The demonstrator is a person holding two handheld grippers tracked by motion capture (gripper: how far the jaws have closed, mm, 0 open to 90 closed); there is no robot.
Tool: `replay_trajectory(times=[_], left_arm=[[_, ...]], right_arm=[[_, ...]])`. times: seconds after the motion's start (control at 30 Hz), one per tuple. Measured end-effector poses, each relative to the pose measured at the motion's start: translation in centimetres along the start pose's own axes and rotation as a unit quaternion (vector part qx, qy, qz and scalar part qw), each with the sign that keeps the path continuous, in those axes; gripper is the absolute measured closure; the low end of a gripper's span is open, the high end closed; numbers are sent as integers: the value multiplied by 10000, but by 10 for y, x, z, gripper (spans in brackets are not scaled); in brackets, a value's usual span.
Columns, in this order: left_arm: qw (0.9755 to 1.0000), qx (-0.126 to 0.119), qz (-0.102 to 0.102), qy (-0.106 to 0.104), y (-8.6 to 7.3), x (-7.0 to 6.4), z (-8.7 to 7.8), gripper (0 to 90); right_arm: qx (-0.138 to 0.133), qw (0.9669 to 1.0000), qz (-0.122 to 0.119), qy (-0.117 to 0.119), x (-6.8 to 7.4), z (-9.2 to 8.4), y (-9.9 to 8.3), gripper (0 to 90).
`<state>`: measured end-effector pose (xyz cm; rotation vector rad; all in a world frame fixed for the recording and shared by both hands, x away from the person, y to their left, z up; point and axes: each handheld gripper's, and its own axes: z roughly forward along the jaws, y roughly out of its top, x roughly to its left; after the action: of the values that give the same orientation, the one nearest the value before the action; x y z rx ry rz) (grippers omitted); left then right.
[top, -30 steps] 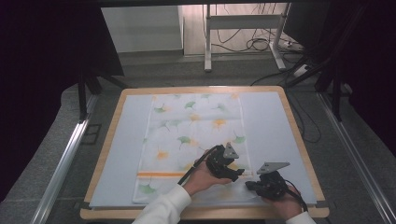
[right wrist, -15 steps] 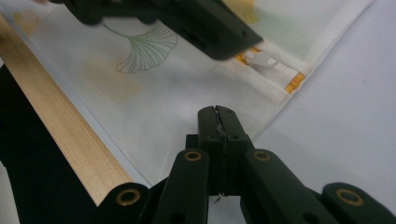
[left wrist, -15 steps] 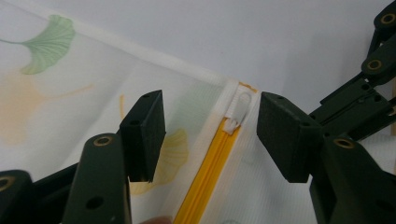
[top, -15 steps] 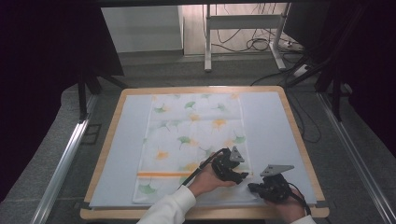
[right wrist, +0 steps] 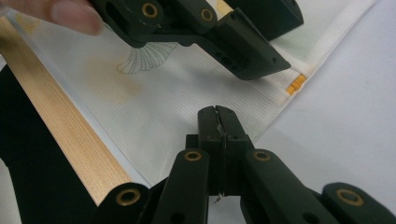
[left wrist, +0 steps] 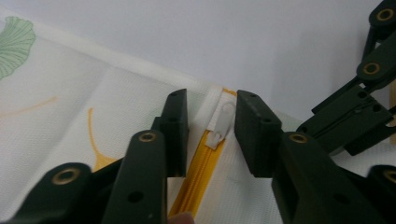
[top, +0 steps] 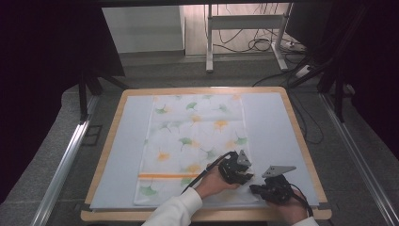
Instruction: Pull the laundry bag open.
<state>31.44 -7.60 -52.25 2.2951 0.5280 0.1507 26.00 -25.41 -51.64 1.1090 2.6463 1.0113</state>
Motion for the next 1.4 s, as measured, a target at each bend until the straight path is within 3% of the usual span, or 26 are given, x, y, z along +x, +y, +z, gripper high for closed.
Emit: replay_trajectory(times=[0.13, 0.3, 0.67, 0.9, 0.97, 1.0, 1.07, 1.4], left_arm=[[9999, 18, 125, 92, 1, -1, 0, 739], [10000, 16, 79, 14, 1, 0, 0, 824], [9999, 24, -167, -4, 4, 1, 5, 833], [9999, 24, -73, 101, 4, -1, 4, 848], [9998, 25, -41, 175, 4, -1, 3, 900], [9998, -46, -162, 94, 2, 1, 3, 900], [9998, -46, -161, 92, 1, 1, 2, 900], [9998, 16, -12, 214, -1, -2, -2, 900]], right_arm=[[12, 10000, -15, -13, 0, 0, 1, 892], [27, 10000, -29, 2, 0, 0, 1, 892], [51, 9999, -107, -120, 2, 5, 8, 892], [22, 9995, -136, -296, 3, 8, 12, 893], [7, 9996, 16, -286, 1, 9, 12, 893], [4, 9997, 93, -241, 0, 9, 12, 894], [-12, 9996, 225, -171, -3, 9, 11, 894], [-35, 9989, 473, -66, -9, 8, 10, 896]])
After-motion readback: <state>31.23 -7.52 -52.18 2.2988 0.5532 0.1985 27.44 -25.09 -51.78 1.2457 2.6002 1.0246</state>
